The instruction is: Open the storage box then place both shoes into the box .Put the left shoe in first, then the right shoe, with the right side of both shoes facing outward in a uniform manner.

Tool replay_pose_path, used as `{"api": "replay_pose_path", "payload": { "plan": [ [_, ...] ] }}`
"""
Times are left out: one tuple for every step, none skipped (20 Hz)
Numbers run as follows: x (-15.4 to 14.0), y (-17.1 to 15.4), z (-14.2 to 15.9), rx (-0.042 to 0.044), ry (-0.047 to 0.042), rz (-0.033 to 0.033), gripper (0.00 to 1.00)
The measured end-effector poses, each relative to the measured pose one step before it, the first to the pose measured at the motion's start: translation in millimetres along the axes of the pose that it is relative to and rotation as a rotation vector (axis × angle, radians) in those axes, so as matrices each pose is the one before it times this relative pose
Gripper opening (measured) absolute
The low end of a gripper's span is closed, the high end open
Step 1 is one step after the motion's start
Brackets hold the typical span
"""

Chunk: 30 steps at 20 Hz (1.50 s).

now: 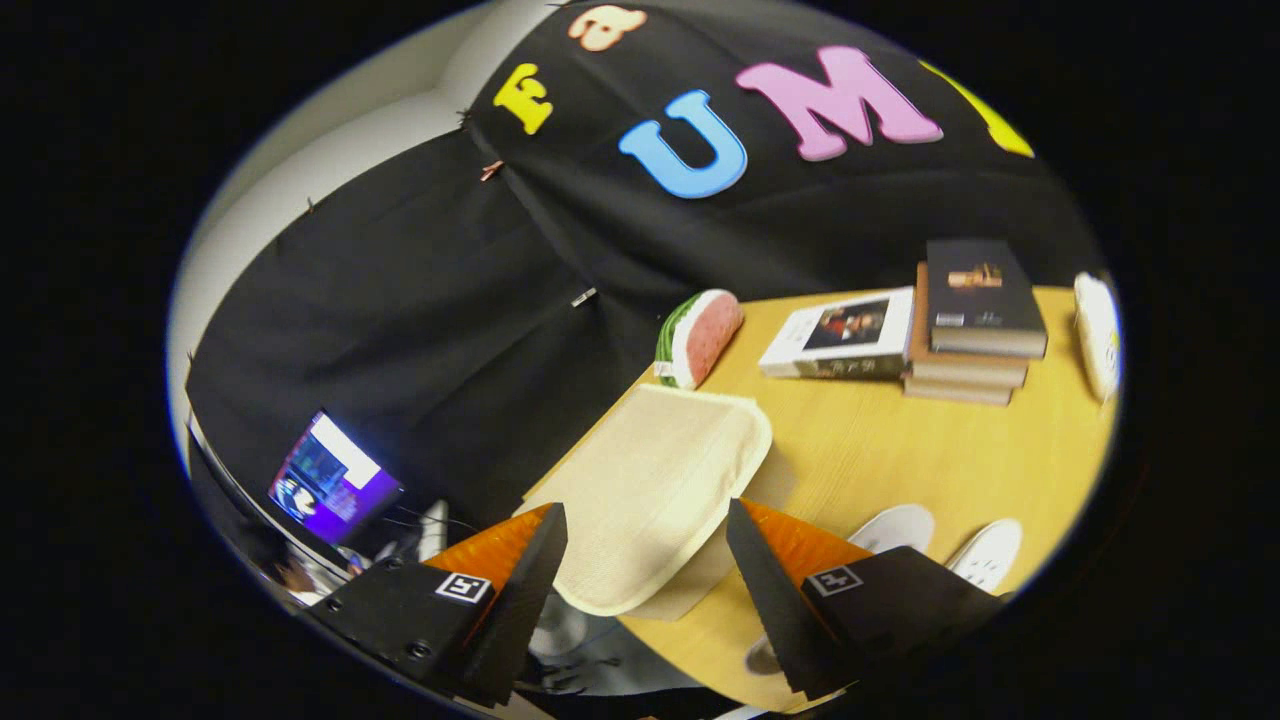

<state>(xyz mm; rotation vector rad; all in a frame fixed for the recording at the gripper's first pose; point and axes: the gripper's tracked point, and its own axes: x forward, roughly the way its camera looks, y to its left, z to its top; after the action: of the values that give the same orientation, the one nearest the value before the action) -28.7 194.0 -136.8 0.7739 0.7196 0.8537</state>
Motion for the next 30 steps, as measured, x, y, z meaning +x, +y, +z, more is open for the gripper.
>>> {"api": "replay_pose_path", "payload": {
  "plan": [
    [4.57,-6.38,-7.54,0.06389,0.01693,0.01607,0.98],
    [5.94,-6.42,-6.05,0.06383,0.01349,0.00788,0.98],
    [5.89,-7.5,-3.78,0.06654,0.01225,0.00518,0.98],
    [5.09,-4.42,-4.61,0.06678,0.00882,0.01449,0.98],
    [6.69,-4.57,-2.48,0.0634,0.00601,0.01608,0.98],
    [7.43,-5.3,-1.9,0.05748,0.00397,0.01364,0.98],
    [5.65,-3.11,-1.29,0.05094,0.00411,0.01183,0.98],
    [6.96,-3.08,-3.43,0.04542,0.00589,0.01512,0.98],
    [3.79,-0.72,-4.99,0.03622,0.00986,0.01231,0.98],
    [5.81,-2.27,-2.46,0.02509,0.01128,0.00461,0.98],
    [4.48,-1.99,-3.49,0.01766,0.01182,0.00489,0.98],
    [5.12,-0.28,-1.18,0.01623,0.00871,0.00592,0.98],
    [4.19,0.5,-2.58,0.0155,0.00817,0.00831,0.98],
    [2.87,0.12,-1.56,0.01799,0.00566,0.00384,0.98],
    [2.48,0.9,-1.3,0.02139,0.0078,0.00569,0.96],
    [2.03,-1.44,-0.6,0.01851,0.00038,-0.00732,0.95],
    [1.35,-5.16,2.66,0.01677,-0.0097,-0.02337,0.8],
    [1.14,2.5,-1.65,0.02237,0.01594,0.01393,0.64],
    [-3.01,4.49,3.38,0.00369,-0.0133,0.00525,0.49],
    [3.69,1.18,3.16,-0.02276,-0.0229,-0.01155,0.31],
    [-4.84,3.73,1.46,-0.02257,-0.01654,-0.00913,0.13],
    [-3.41,2.63,0.94,-0.02543,-0.00904,-0.01335,0.08],
    [-1.87,7.21,-2.88,-0.01646,-0.00004,-0.00292,0.08],
    [-2.95,15.79,-1.43,-0.0034,-0.00104,0.01678,0.06],
    [-2.89,20.24,0.56,-0.00563,-0.01189,0.0268,0.05],
    [-0.52,21.42,1.28,-0.01575,-0.00651,0.02654,0.05],
    [1.38,20.38,0.71,-0.0349,-0.00586,0.01581,0.05],
    [4.3,18.52,-0.67,-0.04455,0.00117,0.00858,0.06],
    [6.56,17.46,0.49,-0.04227,0.00504,0.00147,0.07],
    [8.8,16.81,0.61,-0.03747,0.00454,0.00168,0.08]
  ]
}}
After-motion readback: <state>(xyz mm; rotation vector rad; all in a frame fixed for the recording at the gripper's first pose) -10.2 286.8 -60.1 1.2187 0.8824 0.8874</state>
